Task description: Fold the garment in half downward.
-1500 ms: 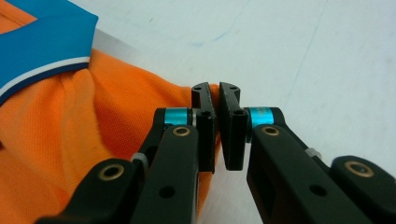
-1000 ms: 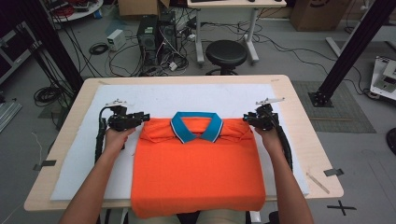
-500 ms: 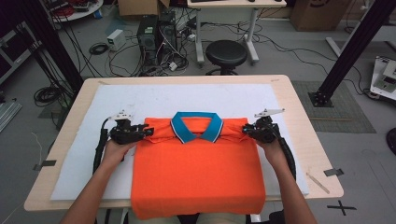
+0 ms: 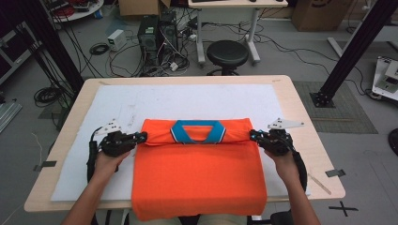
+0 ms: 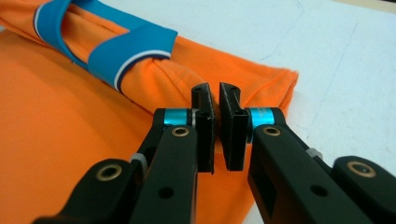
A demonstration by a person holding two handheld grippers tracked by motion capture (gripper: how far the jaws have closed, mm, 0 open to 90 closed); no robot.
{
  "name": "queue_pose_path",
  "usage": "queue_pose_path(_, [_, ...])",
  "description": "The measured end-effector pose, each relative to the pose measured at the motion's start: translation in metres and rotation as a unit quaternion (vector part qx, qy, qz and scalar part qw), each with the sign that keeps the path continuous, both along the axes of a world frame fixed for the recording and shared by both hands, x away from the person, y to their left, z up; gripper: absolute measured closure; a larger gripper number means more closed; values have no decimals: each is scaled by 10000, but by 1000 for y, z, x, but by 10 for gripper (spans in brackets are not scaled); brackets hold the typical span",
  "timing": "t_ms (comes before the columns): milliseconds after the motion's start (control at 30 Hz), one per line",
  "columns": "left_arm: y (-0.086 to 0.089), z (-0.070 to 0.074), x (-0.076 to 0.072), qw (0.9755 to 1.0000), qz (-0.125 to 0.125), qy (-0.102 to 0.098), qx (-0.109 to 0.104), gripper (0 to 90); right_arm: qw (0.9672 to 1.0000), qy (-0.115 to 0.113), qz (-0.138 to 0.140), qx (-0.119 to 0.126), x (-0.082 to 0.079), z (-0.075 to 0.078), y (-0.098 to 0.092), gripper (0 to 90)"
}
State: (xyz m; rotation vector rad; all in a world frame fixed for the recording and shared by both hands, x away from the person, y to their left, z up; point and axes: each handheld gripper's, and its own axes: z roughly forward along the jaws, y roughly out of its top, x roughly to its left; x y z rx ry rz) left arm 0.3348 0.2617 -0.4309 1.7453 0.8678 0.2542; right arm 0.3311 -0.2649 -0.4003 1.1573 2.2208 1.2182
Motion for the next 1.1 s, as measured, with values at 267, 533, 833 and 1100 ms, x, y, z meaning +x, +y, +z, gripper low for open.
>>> queue_pose_path(267, [5, -2, -39, 9994, -308, -21, -124, 851, 9998, -125, 87, 133, -42, 2, -7, 859])
queue_pose_path(533, [4, -7, -54, 9988, -446, 142, -173, 678, 9998, 34, 157, 100, -68, -4, -11, 821])
queue_pose_path(833, [4, 0, -7, 9982, 582, 163, 58, 403, 9991, -35, -428, -22, -39, -2, -2, 532])
queue_pose_path(1100, [2, -8, 41, 9934, 849, 701, 329, 364, 9952, 253, -940, -92, 24, -10, -1, 449])
